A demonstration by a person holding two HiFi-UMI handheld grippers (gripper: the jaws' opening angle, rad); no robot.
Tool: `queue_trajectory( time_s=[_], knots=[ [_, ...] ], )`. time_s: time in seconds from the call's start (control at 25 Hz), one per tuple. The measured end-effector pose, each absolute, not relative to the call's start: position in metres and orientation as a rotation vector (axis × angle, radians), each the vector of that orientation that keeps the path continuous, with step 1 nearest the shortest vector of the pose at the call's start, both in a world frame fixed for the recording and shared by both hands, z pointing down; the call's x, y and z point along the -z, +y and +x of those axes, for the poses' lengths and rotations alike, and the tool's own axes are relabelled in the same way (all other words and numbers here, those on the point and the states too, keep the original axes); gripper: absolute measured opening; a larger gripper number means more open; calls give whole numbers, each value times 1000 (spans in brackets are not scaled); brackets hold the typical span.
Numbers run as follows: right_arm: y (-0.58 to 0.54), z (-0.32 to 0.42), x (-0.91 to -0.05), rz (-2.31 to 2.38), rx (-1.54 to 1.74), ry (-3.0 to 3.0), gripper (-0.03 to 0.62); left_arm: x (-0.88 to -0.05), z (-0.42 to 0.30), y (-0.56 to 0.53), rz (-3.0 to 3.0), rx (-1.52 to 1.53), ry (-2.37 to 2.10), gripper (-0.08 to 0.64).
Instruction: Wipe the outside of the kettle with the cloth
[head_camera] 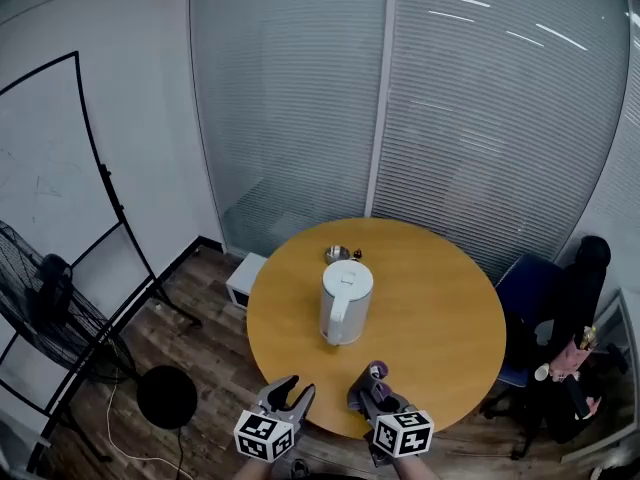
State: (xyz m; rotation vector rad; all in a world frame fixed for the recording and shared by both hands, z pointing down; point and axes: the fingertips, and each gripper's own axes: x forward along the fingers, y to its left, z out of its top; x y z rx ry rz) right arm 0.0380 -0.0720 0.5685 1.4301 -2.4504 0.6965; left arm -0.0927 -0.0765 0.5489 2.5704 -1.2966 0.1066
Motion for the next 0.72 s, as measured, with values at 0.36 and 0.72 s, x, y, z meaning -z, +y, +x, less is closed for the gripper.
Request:
queue_trajectory(
  time_s=[0.36, 0.72],
  knots=[
    [-112, 13, -569, 1601, -728, -2377, 58, -547, -114, -133, 2684, -173, -1114, 140],
    [-153, 30, -566, 1654, -708, -2348, 58, -554, -81, -165, 2714, -179, -1022, 140]
  ],
)
